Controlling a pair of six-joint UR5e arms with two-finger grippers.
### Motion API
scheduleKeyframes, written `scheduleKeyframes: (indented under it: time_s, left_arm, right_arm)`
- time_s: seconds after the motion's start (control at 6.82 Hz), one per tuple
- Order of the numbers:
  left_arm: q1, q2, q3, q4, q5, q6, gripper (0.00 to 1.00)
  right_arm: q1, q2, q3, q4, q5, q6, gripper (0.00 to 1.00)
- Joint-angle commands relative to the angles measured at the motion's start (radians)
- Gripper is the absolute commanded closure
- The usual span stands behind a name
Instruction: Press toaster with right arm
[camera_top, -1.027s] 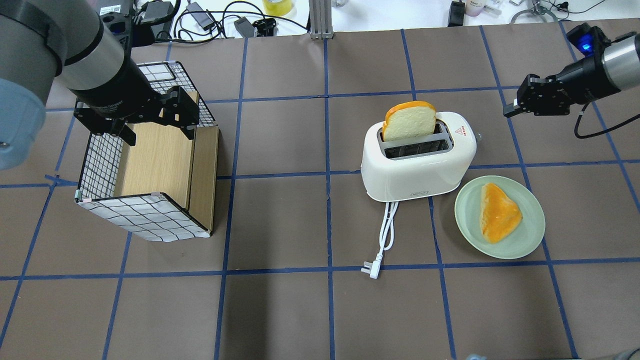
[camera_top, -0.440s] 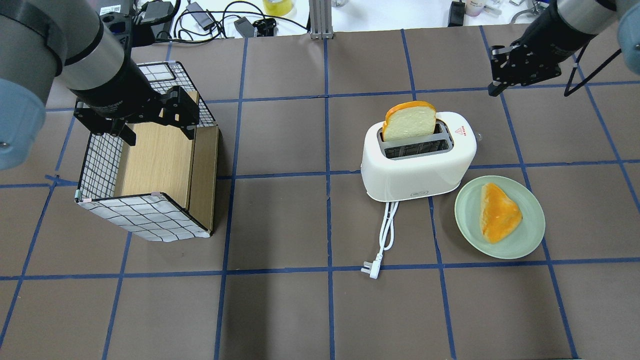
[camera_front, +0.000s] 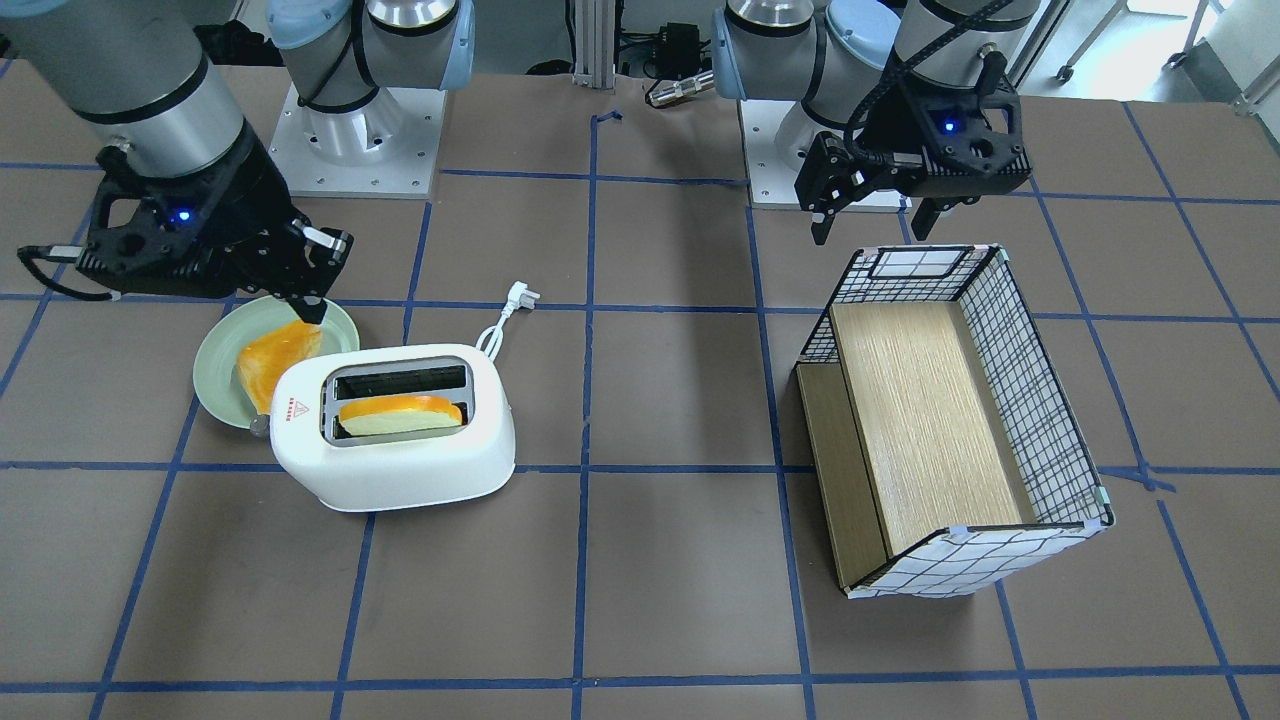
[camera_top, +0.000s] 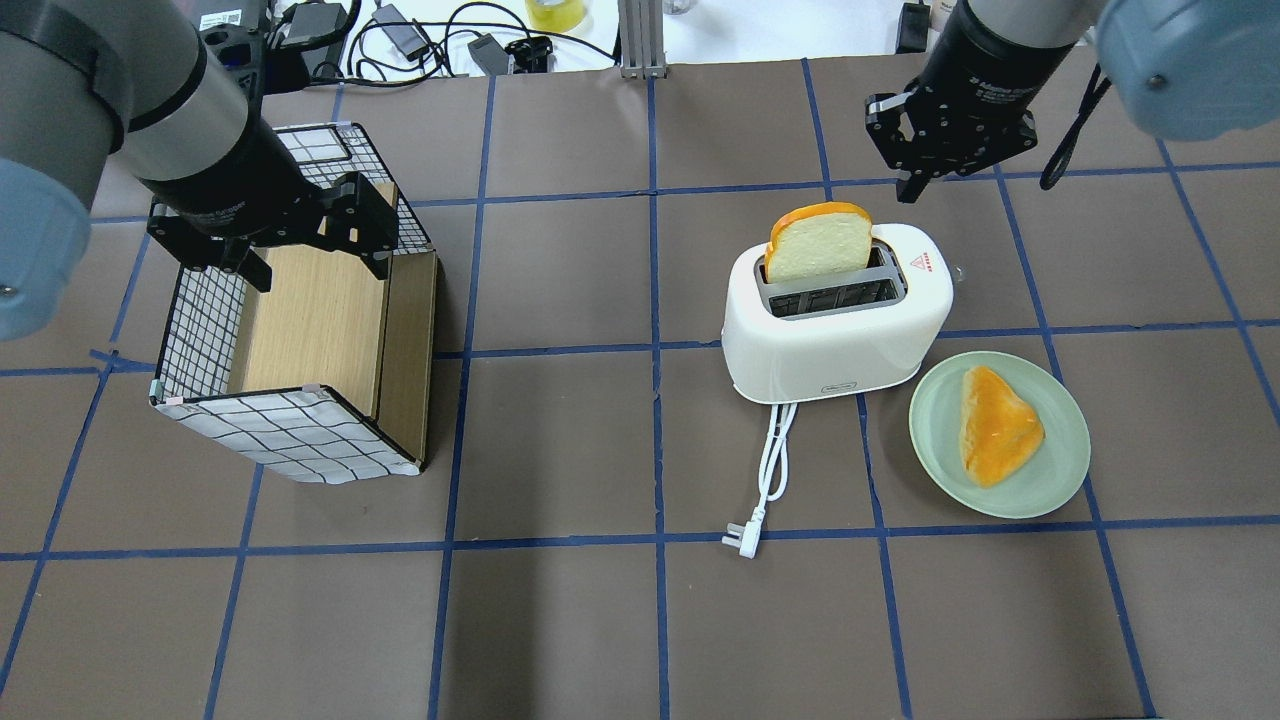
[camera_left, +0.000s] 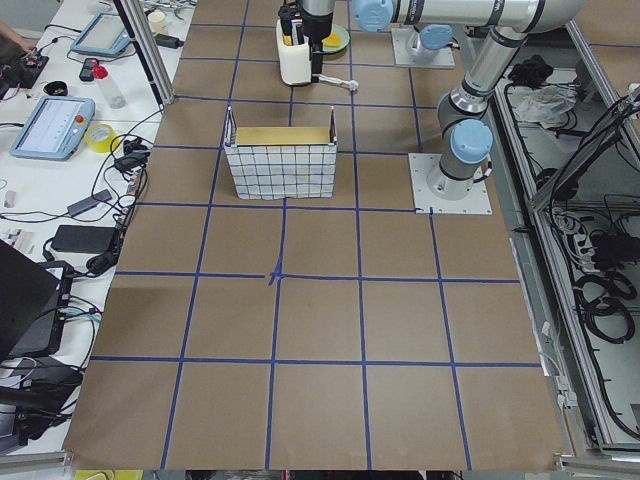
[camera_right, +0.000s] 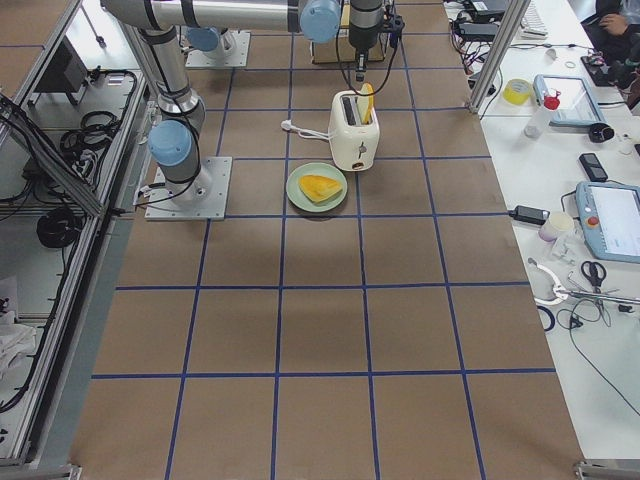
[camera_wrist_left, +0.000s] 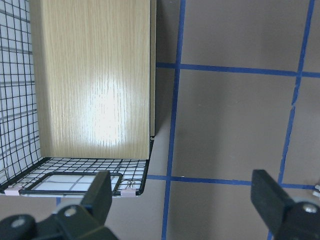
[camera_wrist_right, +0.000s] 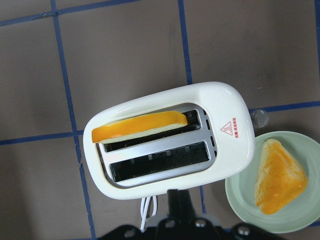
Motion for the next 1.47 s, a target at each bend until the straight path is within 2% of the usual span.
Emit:
scheduleKeyframes:
  time_s: [0.0, 0.29, 0.44, 0.59, 1.32]
  left_arm:
    - [0.0, 0.0, 0.0, 0.0, 0.0, 0.0, 0.0]
    - [0.0, 0.0, 0.0, 0.0, 0.002, 0.0, 0.0]
    - [0.0, 0.0, 0.0, 0.0, 0.002, 0.0, 0.0]
    - [0.0, 0.0, 0.0, 0.0, 0.0, 0.0, 0.0]
    - [0.0, 0.0, 0.0, 0.0, 0.002, 0.0, 0.0]
  right_arm:
    - [0.037, -0.013, -0.087, 0.151, -0.073, 0.06, 1.0]
    - [0.037, -0.005, -0.081, 0.156, -0.111, 0.053, 1.0]
    - [0.037, -0.008, -0.078, 0.136, -0.114, 0.045, 0.85]
    - [0.037, -0.002, -0.072, 0.051, -0.114, 0.027, 0.01]
    - [0.037, -0.001, -0.072, 0.033, -0.111, -0.007, 0.0]
